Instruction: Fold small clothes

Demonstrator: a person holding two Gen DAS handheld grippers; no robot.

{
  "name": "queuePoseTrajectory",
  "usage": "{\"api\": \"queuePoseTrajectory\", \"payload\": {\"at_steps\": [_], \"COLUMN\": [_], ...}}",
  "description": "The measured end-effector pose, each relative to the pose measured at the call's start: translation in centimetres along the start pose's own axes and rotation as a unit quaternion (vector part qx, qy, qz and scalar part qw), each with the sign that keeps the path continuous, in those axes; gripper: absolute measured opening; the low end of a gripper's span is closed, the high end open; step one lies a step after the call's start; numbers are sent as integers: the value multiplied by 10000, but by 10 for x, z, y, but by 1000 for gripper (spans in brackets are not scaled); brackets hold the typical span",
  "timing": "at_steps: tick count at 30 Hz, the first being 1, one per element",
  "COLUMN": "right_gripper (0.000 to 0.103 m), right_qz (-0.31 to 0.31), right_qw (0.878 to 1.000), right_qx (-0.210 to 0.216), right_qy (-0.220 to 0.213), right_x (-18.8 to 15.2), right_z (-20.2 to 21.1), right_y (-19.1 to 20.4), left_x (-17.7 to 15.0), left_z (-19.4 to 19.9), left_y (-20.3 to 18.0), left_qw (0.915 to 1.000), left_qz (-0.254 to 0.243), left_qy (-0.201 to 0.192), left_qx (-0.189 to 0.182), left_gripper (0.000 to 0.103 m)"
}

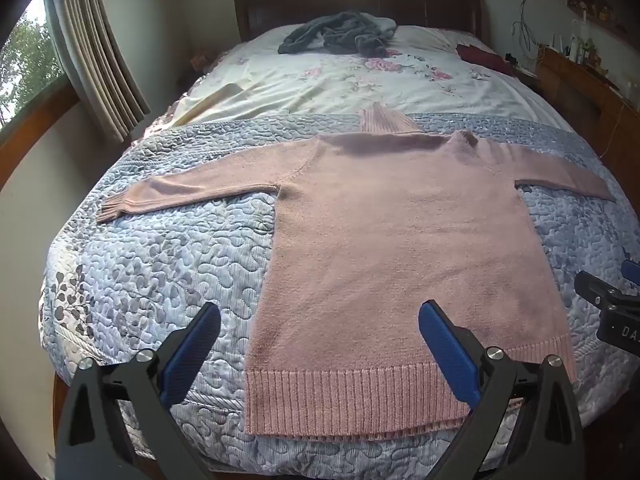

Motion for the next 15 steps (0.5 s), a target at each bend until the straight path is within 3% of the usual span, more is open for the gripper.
{"api": "queuePoseTrajectory", "payload": {"at_steps": [15], "right_gripper": [100], "right_qz": [-104], "right_qw": [9999], "right_qx": [28], "right_qy": [-90], "right_x": [2], "right_z": [0], "right_y": [-4], "left_x": [3], "left_z": [0], "left_y": [-2], "left_qw": [9999], "left_qz": [-63], "left_qy": [-111], "left_qx": [35], "left_gripper": [99]}}
Point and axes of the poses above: each gripper's, at about its wrist camera, not at the fingertips, and z roughly against the way its jaws point, y to its left, x to its top, the point moved 4 cm from there along -z, roughly the way its jaws point, and after that the axes turned 11 degrees about -y, right-handed, at the moved point
